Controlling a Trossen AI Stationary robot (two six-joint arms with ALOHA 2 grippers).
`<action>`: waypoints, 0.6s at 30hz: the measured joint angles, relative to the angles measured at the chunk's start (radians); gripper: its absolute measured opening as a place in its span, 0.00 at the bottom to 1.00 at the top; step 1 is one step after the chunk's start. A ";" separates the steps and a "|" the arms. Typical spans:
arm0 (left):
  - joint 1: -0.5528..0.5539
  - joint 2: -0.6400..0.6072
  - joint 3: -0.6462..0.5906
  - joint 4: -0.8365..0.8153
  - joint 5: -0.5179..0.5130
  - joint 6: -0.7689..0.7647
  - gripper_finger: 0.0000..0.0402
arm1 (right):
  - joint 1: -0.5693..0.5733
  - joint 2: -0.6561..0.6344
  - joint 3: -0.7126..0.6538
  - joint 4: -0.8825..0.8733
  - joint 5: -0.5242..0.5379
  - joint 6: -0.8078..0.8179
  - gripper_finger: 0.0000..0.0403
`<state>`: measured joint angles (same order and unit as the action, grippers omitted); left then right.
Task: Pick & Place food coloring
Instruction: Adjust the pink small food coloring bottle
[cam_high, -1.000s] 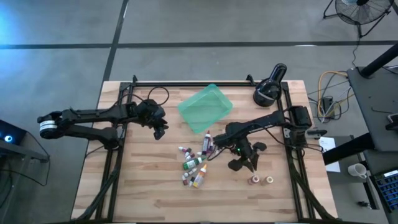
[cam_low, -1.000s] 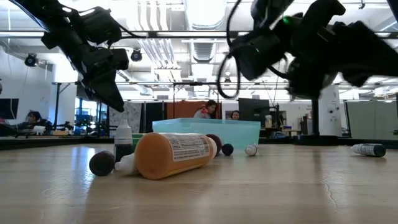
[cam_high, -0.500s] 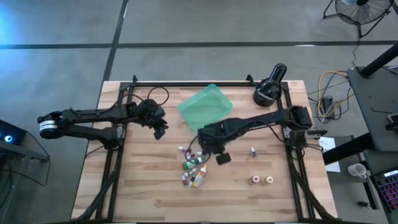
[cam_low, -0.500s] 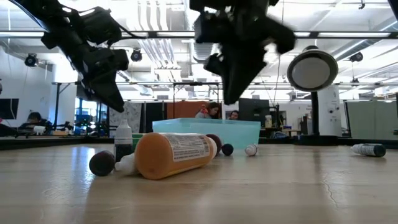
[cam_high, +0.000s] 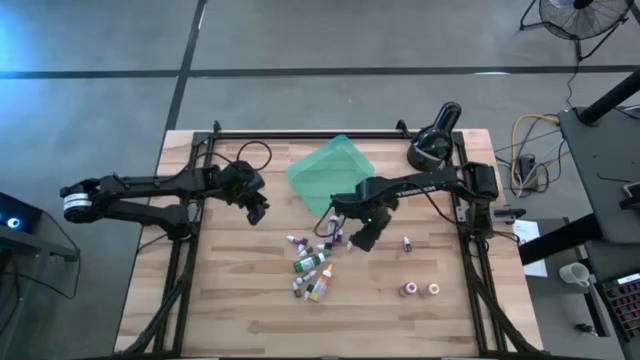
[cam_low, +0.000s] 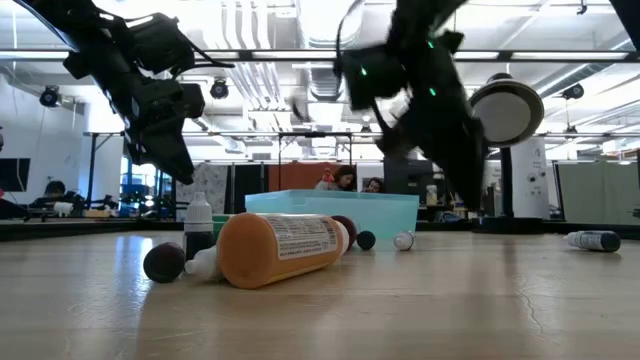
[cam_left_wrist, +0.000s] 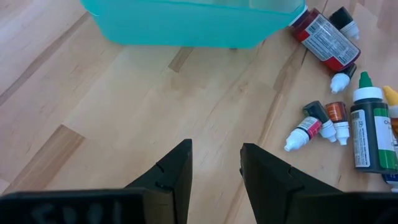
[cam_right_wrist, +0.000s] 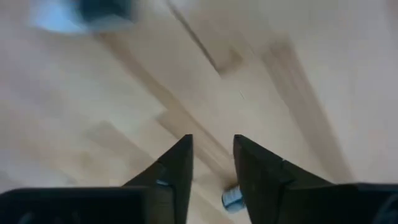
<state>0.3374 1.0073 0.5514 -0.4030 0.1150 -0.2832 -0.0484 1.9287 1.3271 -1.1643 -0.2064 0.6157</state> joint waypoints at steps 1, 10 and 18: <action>0.000 0.000 0.000 0.000 0.000 0.000 0.27 | 0.003 -0.006 -0.028 0.001 -0.002 0.043 0.31; 0.000 0.000 0.000 0.000 0.000 0.039 0.27 | 0.052 -0.281 -0.283 0.132 0.028 0.606 0.48; 0.000 0.000 0.000 0.019 0.000 0.067 0.27 | 0.072 -0.442 -0.476 0.236 0.048 0.869 0.48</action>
<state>0.3374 1.0073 0.5510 -0.3838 0.1150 -0.2158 0.0237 1.4866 0.8510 -0.9279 -0.1582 1.4842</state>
